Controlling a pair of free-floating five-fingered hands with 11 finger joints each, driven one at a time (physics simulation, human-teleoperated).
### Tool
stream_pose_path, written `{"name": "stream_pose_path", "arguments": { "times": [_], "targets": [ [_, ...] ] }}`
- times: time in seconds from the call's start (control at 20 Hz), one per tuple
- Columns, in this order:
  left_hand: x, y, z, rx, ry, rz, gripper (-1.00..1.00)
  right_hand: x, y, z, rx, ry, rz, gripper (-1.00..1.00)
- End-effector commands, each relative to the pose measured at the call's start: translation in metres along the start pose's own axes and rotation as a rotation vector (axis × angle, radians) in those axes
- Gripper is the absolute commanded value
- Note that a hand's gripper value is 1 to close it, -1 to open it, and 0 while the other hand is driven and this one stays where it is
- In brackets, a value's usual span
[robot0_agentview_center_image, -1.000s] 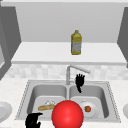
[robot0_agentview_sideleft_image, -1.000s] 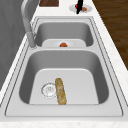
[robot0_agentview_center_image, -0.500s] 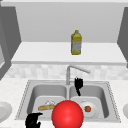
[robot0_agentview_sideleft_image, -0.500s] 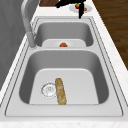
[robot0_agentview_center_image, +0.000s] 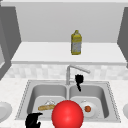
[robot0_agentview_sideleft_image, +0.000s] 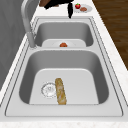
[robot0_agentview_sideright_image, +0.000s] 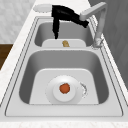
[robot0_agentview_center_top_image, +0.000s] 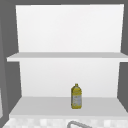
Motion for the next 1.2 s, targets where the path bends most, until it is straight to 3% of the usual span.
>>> {"name": "stream_pose_path", "arguments": {
  "times": [0.0, 0.25, 1.15],
  "targets": [
    [0.000, 0.000, 0.000, 0.000, 0.000, 0.000, 0.00, -0.002, -0.002, -0.027, 0.049, -0.018, 0.003, -1.00],
    [0.000, 0.000, 0.000, 0.000, 0.000, 0.000, 0.00, -0.001, -0.008, -0.063, 0.090, -0.001, 0.017, -1.00],
    [0.000, 0.000, 0.000, 0.000, 0.000, 0.000, 0.00, 0.006, 0.000, -0.175, 0.419, -0.004, 0.007, -1.00]
  ]
}}
